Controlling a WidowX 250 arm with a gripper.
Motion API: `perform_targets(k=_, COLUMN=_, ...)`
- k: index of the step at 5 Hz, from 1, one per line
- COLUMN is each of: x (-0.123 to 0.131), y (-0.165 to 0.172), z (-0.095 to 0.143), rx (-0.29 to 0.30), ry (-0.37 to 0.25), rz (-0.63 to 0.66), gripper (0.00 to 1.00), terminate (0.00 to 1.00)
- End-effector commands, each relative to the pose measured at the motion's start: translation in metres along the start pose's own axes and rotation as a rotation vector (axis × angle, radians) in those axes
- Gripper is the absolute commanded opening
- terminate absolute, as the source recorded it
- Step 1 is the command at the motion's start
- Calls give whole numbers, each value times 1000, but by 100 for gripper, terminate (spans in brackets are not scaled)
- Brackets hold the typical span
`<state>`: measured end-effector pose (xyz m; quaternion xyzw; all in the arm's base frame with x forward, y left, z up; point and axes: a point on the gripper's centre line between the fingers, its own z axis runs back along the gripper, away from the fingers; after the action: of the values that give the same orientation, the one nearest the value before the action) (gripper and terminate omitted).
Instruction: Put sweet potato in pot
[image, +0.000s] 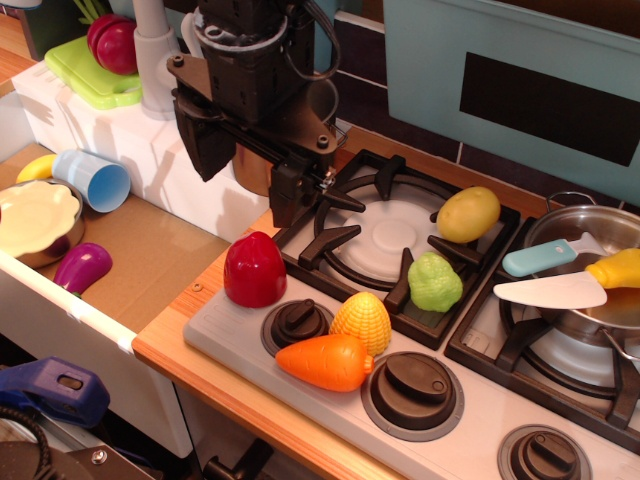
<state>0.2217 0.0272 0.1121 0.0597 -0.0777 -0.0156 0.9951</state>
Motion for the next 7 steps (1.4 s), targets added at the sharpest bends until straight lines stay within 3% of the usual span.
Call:
perform_targets(k=1, x=0, y=0, z=0, rx=0, ry=0, rz=0, gripper=100, terminate=0)
perform_targets(k=7, x=-3, y=8, z=-75, rx=-81, ry=-112, rz=51, gripper=100, terminate=0)
